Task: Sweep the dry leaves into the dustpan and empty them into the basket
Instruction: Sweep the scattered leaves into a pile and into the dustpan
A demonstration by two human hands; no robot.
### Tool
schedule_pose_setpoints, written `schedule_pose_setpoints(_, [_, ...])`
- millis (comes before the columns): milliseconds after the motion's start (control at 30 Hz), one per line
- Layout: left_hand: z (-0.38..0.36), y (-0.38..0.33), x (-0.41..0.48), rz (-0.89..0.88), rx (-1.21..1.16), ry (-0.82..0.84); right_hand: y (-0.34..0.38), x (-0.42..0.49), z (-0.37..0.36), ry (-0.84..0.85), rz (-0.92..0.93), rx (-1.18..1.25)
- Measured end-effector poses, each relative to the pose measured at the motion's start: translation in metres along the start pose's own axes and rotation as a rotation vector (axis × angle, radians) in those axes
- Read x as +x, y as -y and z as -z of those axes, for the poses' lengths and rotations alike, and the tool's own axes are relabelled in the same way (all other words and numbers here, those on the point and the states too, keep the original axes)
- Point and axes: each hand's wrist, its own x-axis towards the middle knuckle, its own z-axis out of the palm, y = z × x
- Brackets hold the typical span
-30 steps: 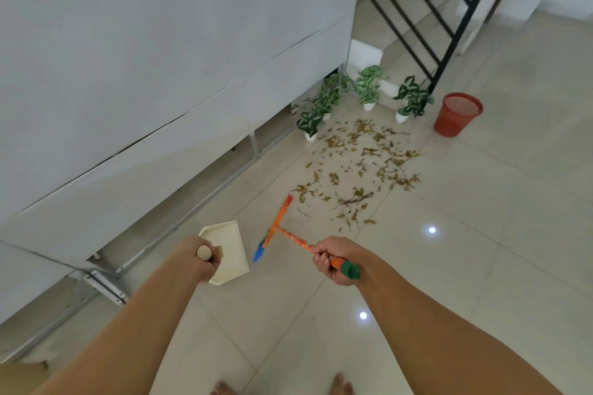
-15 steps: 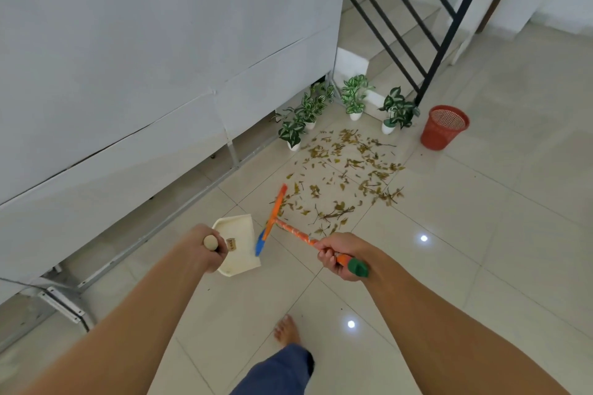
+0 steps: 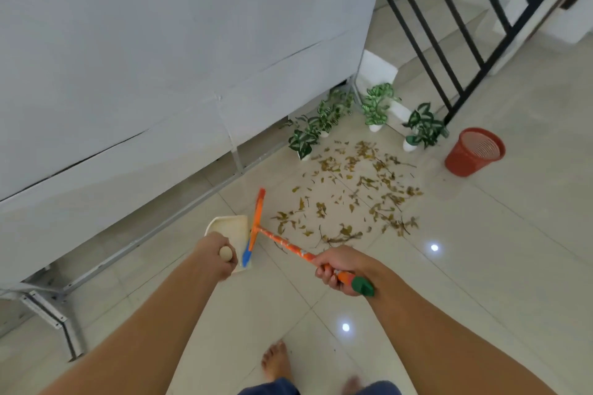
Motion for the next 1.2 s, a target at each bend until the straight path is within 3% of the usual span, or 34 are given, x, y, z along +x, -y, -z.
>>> schedule_pose_setpoints(33, [-0.004, 0.004, 0.0, 0.053, -0.047, 0.047, 0.009, 0.006, 0.001, 0.013, -0.005, -0.026])
schedule_pose_setpoints(133, [-0.006, 0.011, 0.01, -0.111, 0.284, -0.024, 0.037, 0.027, 0.006, 0.048, -0.05, -0.106])
schedule_pose_setpoints(200, [-0.011, 0.017, 0.014, -0.134, 0.356, -0.039, 0.053, 0.038, 0.016, 0.07, -0.072, -0.13])
schedule_pose_setpoints(567, [-0.068, 0.114, 0.001, -0.11, 0.316, -0.154, 0.134, 0.031, 0.177, -0.001, -0.176, -0.339])
schedule_pose_setpoints(700, [-0.083, 0.138, -0.007, -0.077, 0.207, -0.141, 0.152, 0.009, 0.213, 0.078, -0.181, -0.355])
schedule_pose_setpoints(933, [-0.059, 0.168, -0.028, -0.022, 0.089, -0.121, 0.118, 0.006, 0.209, 0.123, -0.163, -0.392])
schedule_pose_setpoints(1200, [-0.002, 0.223, -0.062, -0.064, 0.04, -0.084, 0.057, -0.006, 0.222, -0.046, -0.107, -0.378])
